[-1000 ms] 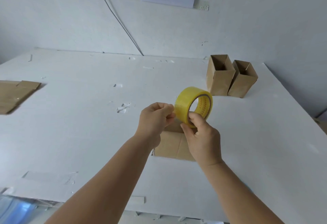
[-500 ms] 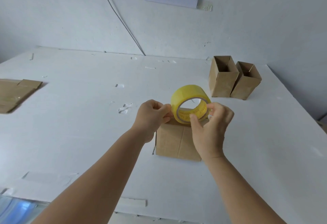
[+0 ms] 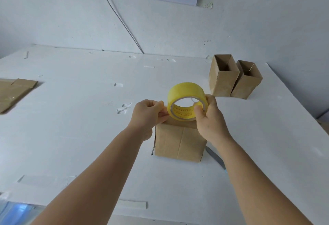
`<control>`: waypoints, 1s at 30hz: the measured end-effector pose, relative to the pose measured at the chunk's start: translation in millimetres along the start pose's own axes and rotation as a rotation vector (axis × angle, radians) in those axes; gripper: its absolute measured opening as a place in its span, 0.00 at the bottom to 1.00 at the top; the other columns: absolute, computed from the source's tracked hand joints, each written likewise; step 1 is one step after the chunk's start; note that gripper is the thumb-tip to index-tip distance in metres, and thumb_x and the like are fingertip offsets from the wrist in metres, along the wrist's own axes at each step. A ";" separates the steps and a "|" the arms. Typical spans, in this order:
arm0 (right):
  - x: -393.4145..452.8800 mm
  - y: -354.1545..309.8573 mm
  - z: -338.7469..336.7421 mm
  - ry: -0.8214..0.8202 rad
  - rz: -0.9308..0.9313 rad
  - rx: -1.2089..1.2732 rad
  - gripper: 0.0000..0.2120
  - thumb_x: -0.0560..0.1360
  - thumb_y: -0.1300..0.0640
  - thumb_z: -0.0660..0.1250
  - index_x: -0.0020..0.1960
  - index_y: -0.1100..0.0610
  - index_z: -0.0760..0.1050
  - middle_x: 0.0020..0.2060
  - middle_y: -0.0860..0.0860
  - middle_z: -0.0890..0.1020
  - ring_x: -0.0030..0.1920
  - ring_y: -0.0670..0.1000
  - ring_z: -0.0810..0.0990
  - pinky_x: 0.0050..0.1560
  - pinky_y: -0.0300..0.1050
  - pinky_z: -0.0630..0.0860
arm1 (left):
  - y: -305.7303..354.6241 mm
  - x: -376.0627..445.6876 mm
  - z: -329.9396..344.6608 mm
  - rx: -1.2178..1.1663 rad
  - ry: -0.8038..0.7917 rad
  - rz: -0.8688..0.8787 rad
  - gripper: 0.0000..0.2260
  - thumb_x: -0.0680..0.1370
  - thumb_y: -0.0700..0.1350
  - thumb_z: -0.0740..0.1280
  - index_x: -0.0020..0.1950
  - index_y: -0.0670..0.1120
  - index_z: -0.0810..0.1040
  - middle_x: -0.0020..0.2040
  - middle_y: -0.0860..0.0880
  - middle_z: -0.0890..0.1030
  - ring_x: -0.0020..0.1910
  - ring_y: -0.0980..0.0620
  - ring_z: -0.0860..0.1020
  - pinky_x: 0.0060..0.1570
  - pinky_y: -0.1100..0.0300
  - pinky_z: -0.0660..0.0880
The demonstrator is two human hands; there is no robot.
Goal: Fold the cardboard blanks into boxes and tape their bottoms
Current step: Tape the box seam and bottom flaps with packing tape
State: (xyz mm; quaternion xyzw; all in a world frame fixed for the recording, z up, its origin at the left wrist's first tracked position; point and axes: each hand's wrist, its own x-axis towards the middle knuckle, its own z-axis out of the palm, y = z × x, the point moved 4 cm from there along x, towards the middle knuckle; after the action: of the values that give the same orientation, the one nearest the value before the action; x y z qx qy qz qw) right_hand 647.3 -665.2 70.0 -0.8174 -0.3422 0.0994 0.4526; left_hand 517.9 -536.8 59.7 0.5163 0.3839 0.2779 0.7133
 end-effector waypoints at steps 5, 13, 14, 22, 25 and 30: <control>-3.7 10.4 0.7 0.062 0.037 0.003 0.14 0.81 0.53 0.57 0.65 0.54 0.65 0.46 0.50 0.77 0.41 0.50 0.75 0.39 0.43 0.66 | 1.2 5.6 -10.2 0.124 0.027 0.034 0.04 0.79 0.38 0.63 0.46 0.37 0.74 0.36 0.44 0.78 0.37 0.52 0.80 0.41 0.60 0.82; -14.1 12.0 7.1 -0.075 0.031 0.070 0.19 0.75 0.51 0.67 0.64 0.46 0.67 0.44 0.44 0.80 0.45 0.45 0.79 0.47 0.42 0.74 | -6.2 9.0 -22.8 0.164 -0.003 0.012 0.05 0.78 0.38 0.64 0.44 0.39 0.73 0.36 0.45 0.74 0.35 0.51 0.76 0.38 0.60 0.82; -14.7 12.3 6.5 -0.061 0.017 0.085 0.19 0.76 0.50 0.66 0.65 0.46 0.66 0.47 0.44 0.80 0.46 0.45 0.79 0.46 0.40 0.73 | -6.8 9.5 -24.7 0.193 -0.005 0.015 0.06 0.79 0.39 0.64 0.42 0.39 0.73 0.36 0.45 0.74 0.34 0.51 0.76 0.38 0.60 0.82; -24.1 11.1 7.3 0.109 -0.125 0.029 0.21 0.81 0.53 0.58 0.73 0.51 0.61 0.65 0.50 0.73 0.60 0.51 0.75 0.54 0.43 0.70 | -17.3 13.4 -33.3 0.258 -0.033 0.013 0.14 0.79 0.38 0.62 0.33 0.40 0.71 0.33 0.46 0.72 0.32 0.53 0.74 0.37 0.60 0.81; -25.8 8.2 11.3 0.089 -0.157 -0.029 0.23 0.80 0.51 0.57 0.75 0.50 0.59 0.68 0.49 0.70 0.64 0.46 0.70 0.55 0.39 0.66 | -19.1 13.3 -37.0 0.248 -0.025 0.022 0.12 0.79 0.37 0.60 0.36 0.40 0.71 0.33 0.46 0.70 0.31 0.53 0.72 0.37 0.58 0.81; -29.5 5.0 16.3 0.105 -0.170 -0.065 0.24 0.80 0.50 0.58 0.75 0.48 0.59 0.66 0.49 0.70 0.61 0.44 0.69 0.52 0.38 0.65 | -31.6 14.3 -42.0 0.243 -0.025 0.000 0.06 0.79 0.39 0.61 0.44 0.38 0.74 0.36 0.45 0.71 0.30 0.53 0.72 0.38 0.55 0.82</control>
State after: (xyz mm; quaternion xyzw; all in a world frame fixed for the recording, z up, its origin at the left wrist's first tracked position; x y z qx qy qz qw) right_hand 619.9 -675.2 52.4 -0.8039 -0.3890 0.0064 0.4498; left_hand 490.7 -513.4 18.8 0.6024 0.4060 0.2228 0.6500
